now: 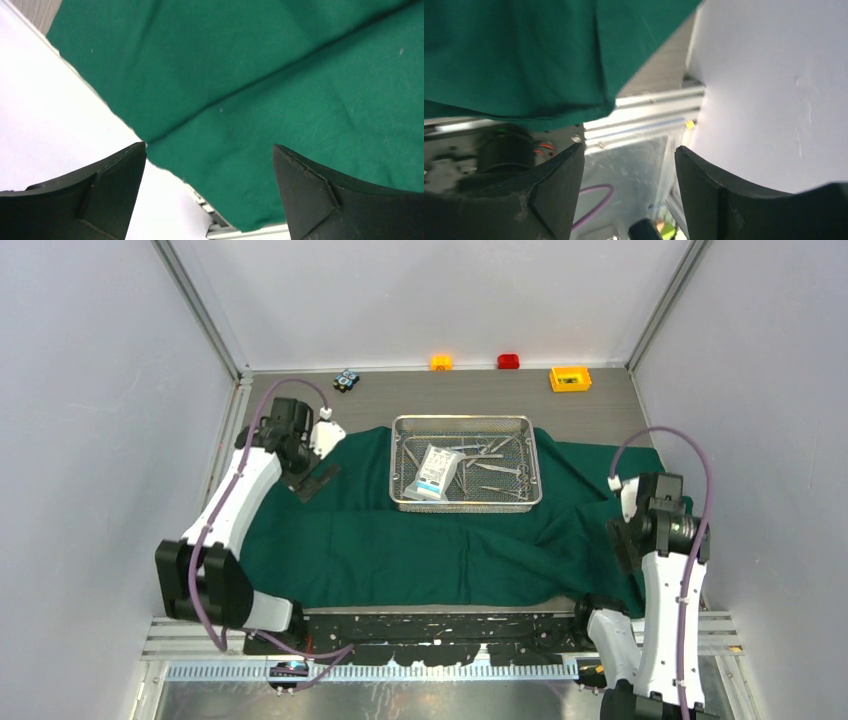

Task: Open and lay out the surgical kit
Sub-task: Open the surgical kit at the center of the board, then smooth out the surgical kit at the center of the board.

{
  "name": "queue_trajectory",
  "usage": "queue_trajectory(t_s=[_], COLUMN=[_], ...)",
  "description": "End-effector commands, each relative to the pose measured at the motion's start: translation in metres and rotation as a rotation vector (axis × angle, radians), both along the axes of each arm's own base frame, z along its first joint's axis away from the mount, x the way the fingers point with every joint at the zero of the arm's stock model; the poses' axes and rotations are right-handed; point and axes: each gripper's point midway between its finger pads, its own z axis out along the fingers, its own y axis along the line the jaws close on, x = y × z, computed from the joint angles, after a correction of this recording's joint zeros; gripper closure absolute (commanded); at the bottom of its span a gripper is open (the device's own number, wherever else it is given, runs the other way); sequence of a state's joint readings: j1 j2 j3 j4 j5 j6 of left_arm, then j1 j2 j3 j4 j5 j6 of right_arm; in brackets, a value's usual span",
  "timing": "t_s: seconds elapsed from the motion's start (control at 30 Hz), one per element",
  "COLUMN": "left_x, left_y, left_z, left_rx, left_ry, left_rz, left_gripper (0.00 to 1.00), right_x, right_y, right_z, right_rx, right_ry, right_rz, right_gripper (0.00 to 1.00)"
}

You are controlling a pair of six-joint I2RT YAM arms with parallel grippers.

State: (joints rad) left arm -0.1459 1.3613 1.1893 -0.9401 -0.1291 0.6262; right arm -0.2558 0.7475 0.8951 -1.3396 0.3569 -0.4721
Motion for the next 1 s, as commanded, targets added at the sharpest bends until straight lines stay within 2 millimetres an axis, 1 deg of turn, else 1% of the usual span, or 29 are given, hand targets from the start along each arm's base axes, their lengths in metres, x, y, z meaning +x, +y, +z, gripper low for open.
queue_trajectory(t_s=[0.0, 0.03, 0.1, 0.2, 0.27, 0.33, 0.43, 0.5, 0.57, 0.63, 0.77, 0.97], left_x=[0.042, 0.049, 0.066, 0.089, 0.104, 0.114, 0.130, 0.139, 0.144, 0.147, 0.145, 0.146], left_y=[-0.027, -0.032, -0.044, -0.058, -0.067, -0.078, -0.091, -0.101, -0.110, -0.118, -0.130, -0.137], left_z=[0.004, 0.001, -0.012, -0.025, -0.038, -0.049, -0.064, -0.071, -0.076, -0.082, -0.099, -0.112], left_rx=[-0.143, -0.170, -0.223, -0.286, -0.319, -0.366, -0.422, -0.457, -0.480, -0.479, -0.454, -0.427], left_ry=[-0.050, -0.038, -0.001, 0.040, 0.075, 0.123, 0.167, 0.185, 0.197, 0.200, 0.217, 0.221], left_rz=[0.067, 0.081, 0.102, 0.137, 0.162, 0.182, 0.225, 0.242, 0.243, 0.238, 0.221, 0.210], left_gripper=[0.00, 0.00, 0.00, 0.00, 0.00, 0.00, 0.00, 0.00, 0.00, 0.00, 0.00, 0.01], right_x=[0.068, 0.086, 0.125, 0.175, 0.206, 0.232, 0.266, 0.285, 0.301, 0.313, 0.327, 0.342], right_y=[0.037, 0.048, 0.057, 0.072, 0.082, 0.095, 0.107, 0.110, 0.109, 0.106, 0.103, 0.099], right_z=[0.022, 0.023, 0.026, 0.019, 0.009, -0.005, -0.029, -0.047, -0.056, -0.065, -0.082, -0.096], right_rx=[0.250, 0.319, 0.400, 0.512, 0.548, 0.541, 0.518, 0.521, 0.521, 0.513, 0.502, 0.485], right_ry=[-0.208, -0.240, -0.305, -0.334, -0.328, -0.300, -0.260, -0.234, -0.226, -0.215, -0.189, -0.167], right_rz=[0.115, 0.150, 0.190, 0.250, 0.299, 0.357, 0.411, 0.417, 0.413, 0.410, 0.412, 0.414], right_gripper=[0.28, 0.28, 0.29, 0.29, 0.29, 0.29, 0.27, 0.27, 0.27, 0.27, 0.27, 0.27])
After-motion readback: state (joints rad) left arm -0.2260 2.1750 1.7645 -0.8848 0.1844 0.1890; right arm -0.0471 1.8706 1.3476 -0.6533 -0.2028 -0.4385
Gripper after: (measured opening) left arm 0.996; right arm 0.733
